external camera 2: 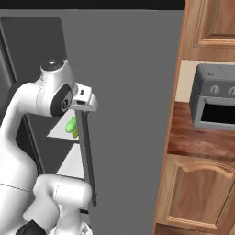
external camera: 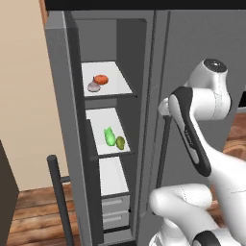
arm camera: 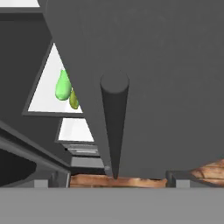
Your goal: Take the squash and garlic from the highest rack and move them to the second highest rack where the mango and corn are located, to maximize freezer space. Close the freezer door after rearranging.
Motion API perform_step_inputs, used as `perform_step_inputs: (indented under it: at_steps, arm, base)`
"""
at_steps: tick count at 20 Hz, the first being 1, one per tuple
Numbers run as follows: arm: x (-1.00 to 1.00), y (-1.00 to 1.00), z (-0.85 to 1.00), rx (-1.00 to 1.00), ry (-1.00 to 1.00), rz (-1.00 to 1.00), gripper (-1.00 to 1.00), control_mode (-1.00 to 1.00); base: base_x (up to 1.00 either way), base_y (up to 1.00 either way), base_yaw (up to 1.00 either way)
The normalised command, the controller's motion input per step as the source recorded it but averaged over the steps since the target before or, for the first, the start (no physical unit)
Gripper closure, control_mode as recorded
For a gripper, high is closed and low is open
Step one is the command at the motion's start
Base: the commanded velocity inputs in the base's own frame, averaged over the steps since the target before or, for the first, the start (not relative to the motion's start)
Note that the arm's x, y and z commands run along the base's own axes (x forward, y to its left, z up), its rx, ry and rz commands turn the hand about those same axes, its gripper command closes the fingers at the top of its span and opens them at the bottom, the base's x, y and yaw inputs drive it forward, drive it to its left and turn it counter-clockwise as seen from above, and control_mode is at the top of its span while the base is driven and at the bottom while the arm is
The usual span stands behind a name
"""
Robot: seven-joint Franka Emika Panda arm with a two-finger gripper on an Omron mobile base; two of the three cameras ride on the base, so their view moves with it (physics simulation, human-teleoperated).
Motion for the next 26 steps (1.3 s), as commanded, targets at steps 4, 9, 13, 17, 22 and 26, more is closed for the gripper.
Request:
perform_step_inputs:
  at_steps: [4, 9, 13, 17, 22, 26]
  arm:
    - [-0.17, 0.00, 0.00, 0.00, -0.08, 0.00, -1.00, -1.00]
    - [-0.34, 0.00, 0.00, 0.00, -0.09, 0.00, -1.00, -1.00]
    - [-0.06, 0.03, 0.00, 0.00, -0.01, 0.00, -1.00, 1.00]
    - [0.00, 0.00, 0.00, 0.00, 0.00, 0.00, -1.00, 1.00]
    - [0.00, 0.00, 0.00, 0.00, 0.00, 0.00, -1.00, 1.00]
    - [0.00, 0.00, 0.00, 0.00, 0.00, 0.00, -1.00, 1.00]
  base:
    - [0.00, 0.00, 0.00]
    - [0.00, 0.00, 0.00]
    - [-0.01, 0.32, 0.00]
    - [0.01, 0.52, 0.00]
    - [0.11, 0.32, 0.00]
    - [0.36, 0.28, 0.00]
